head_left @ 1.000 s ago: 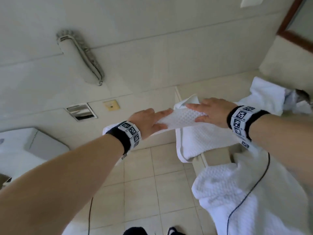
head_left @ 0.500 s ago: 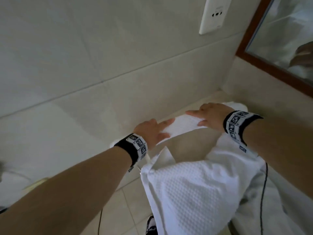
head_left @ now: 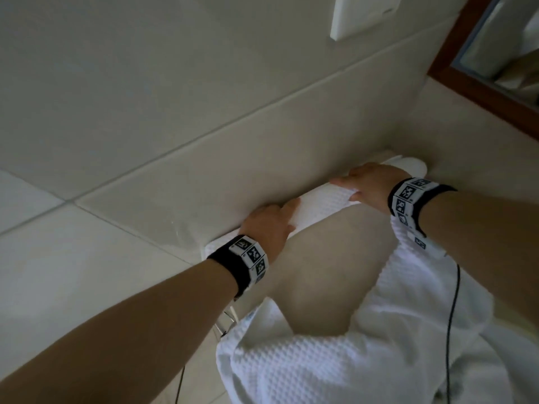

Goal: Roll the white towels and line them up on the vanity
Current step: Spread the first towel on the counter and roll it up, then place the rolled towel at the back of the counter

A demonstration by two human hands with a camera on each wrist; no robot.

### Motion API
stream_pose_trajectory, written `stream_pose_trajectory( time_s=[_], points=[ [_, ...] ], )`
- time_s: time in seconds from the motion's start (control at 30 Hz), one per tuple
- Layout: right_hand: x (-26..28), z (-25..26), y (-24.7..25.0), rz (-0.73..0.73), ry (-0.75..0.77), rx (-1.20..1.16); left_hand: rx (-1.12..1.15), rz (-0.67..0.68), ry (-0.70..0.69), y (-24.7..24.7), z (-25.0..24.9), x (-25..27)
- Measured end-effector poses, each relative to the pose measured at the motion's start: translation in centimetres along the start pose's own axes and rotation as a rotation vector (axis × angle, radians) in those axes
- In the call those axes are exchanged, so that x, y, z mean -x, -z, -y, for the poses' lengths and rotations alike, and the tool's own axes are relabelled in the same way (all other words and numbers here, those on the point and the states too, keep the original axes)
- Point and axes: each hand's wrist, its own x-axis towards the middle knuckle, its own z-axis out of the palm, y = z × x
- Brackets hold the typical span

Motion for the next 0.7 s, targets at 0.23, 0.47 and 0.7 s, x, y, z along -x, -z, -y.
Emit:
stream_pose_trajectory(
  time_s=[0.23, 0.47, 0.7],
  points=[
    [0.7, 0.4, -0.4, -0.088, -0.148, -0.169, 0.095, 0.013, -0.025, 1.2, 0.9, 1.8],
    [4.2, 5.9, 0.5, -0.086, -0.222, -0.307, -0.048, -0.103, 0.095, 2.8, 3.3, 7.0],
    [9.8, 13.0, 1.7, 0.075, -0.196, -0.436, 0.212, -0.036, 0.104, 3.6, 5.3, 13.3]
  ],
)
